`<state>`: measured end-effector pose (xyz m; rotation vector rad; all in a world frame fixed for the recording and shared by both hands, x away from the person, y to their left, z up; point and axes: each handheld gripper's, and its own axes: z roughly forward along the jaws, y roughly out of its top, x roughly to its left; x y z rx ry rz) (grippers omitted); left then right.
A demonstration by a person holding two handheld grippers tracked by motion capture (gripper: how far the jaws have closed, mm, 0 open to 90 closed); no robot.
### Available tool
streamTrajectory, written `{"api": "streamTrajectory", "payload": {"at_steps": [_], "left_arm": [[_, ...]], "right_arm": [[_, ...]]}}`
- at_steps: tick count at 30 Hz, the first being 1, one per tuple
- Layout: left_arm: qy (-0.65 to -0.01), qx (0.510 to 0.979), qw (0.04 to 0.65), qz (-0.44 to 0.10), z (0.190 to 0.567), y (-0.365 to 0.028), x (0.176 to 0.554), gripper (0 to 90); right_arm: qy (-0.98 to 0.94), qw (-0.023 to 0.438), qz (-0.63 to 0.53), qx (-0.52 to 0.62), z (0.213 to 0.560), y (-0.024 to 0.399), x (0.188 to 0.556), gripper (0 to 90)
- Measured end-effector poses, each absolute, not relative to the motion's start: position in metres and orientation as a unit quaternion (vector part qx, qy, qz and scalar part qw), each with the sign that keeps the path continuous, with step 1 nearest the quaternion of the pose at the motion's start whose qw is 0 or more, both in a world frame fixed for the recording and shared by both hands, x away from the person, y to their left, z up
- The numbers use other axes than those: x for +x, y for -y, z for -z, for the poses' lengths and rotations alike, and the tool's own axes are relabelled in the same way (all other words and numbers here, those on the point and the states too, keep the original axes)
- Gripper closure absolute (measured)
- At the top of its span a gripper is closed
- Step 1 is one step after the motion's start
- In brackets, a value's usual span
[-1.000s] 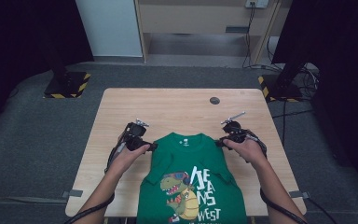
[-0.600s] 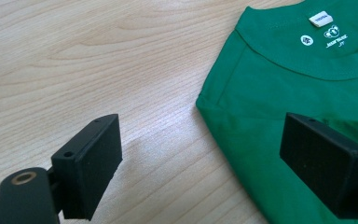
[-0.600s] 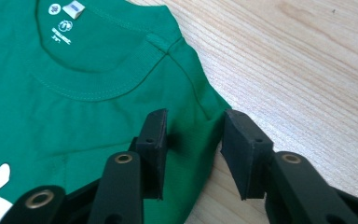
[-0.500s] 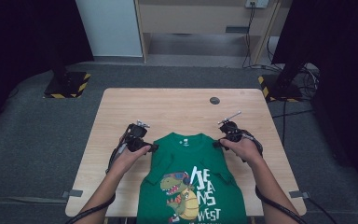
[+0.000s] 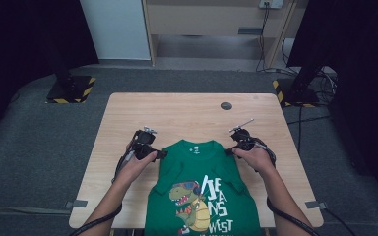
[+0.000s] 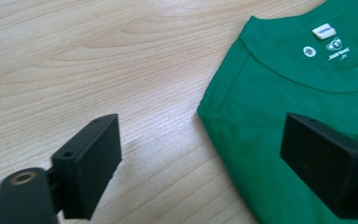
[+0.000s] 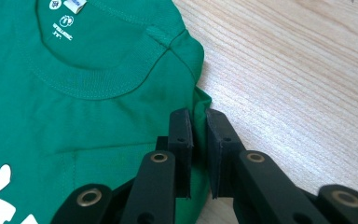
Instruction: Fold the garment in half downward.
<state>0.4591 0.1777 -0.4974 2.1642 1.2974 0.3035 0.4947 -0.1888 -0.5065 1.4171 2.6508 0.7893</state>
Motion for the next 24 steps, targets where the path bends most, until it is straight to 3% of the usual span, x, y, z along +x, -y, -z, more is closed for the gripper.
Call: {"api": "streamTrajectory", "payload": {"at_steps": [12, 24], "left_arm": [[-0.477, 0.826, 0.289, -0.083, 0.504, -0.166, 0.461, 32.2], [-0.486, 0.824, 0.277, -0.083, 0.510, -0.157, 0.462, 36.5]], "right_arm": [[-0.855, 0.029, -0.256, 0.451, 0.507, 0.188, 0.492, 80.8], [-0.854, 0.031, -0.260, 0.449, 0.508, 0.189, 0.492, 79.7]]}}
